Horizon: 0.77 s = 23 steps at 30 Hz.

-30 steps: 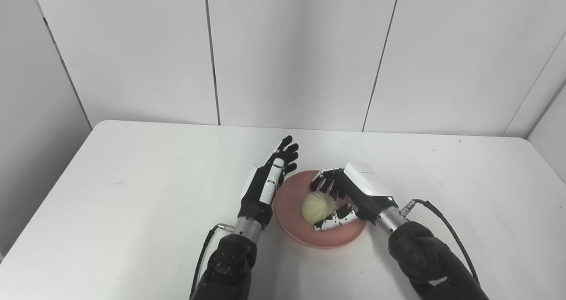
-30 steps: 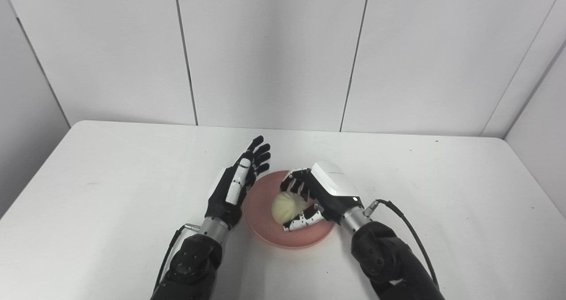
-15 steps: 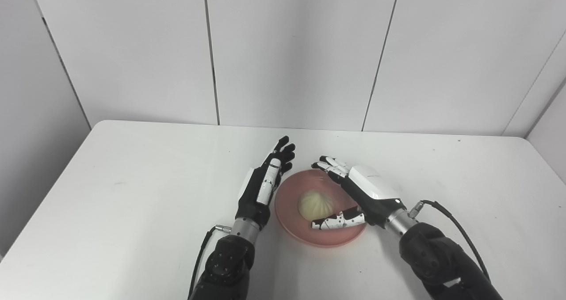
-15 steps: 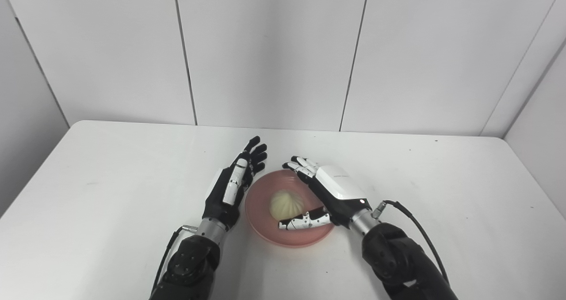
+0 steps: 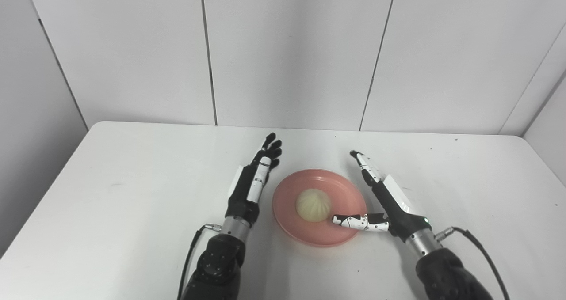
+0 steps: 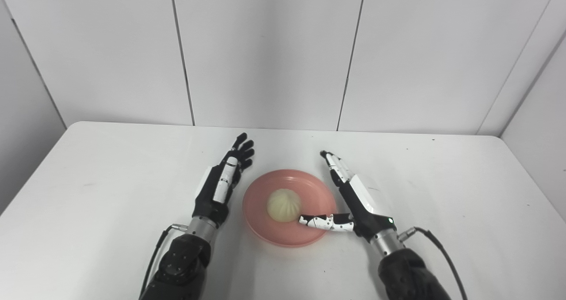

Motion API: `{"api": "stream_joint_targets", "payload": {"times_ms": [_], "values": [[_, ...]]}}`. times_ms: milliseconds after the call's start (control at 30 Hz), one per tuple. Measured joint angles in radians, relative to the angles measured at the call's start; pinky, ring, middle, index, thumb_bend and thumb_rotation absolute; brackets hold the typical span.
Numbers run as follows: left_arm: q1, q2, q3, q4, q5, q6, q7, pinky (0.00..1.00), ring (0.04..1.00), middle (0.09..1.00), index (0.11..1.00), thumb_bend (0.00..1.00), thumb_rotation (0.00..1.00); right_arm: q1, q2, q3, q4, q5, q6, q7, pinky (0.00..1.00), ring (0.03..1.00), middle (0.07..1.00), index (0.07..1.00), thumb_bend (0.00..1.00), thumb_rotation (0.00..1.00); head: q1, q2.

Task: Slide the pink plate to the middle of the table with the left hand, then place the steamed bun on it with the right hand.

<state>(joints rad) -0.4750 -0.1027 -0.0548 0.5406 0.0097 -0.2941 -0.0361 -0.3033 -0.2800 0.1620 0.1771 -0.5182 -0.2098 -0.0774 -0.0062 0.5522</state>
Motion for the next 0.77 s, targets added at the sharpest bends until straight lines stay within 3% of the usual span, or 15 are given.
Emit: {"api": "stream_joint_targets", "payload": {"times_ms": [133, 267, 533, 667, 767], "values": [[0.014, 0.013, -0.011, -0.026, 0.021, 0.021, 0.006, 1.00, 0.999, 0.997, 0.990, 0.54, 1.00, 0.018, 0.075, -0.044, 0.001, 0.051, -0.001, -0.044, 1.00, 1.000, 1.000, 1.000, 0.62, 0.76, 0.005, 0.000], [0.025, 0.025, -0.014, -0.045, 0.022, 0.046, 0.006, 1.00, 1.000, 1.000, 1.000, 0.56, 1.00, 0.015, 0.104, -0.106, -0.001, 0.167, -0.001, -0.049, 1.00, 1.000, 1.000, 1.000, 0.58, 0.83, 0.014, 0.000], [0.056, 0.029, -0.010, -0.096, 0.016, 0.114, 0.006, 1.00, 1.000, 1.000, 1.000, 0.61, 1.00, 0.018, 0.142, -0.153, -0.017, 0.380, 0.094, 0.036, 1.00, 1.000, 1.000, 1.000, 0.57, 0.89, 0.031, 0.008], [0.066, 0.022, -0.007, -0.109, 0.017, 0.121, 0.009, 1.00, 1.000, 1.000, 1.000, 0.58, 1.00, 0.021, 0.153, -0.159, -0.018, 0.454, 0.126, 0.075, 1.00, 1.000, 1.000, 1.000, 0.60, 0.86, 0.037, 0.011], [0.072, 0.016, -0.003, -0.117, 0.016, 0.127, 0.010, 1.00, 1.000, 1.000, 1.000, 0.56, 1.00, 0.020, 0.159, -0.183, -0.016, 0.545, 0.146, 0.111, 1.00, 1.000, 1.000, 1.000, 0.56, 0.87, 0.038, 0.012]]}}
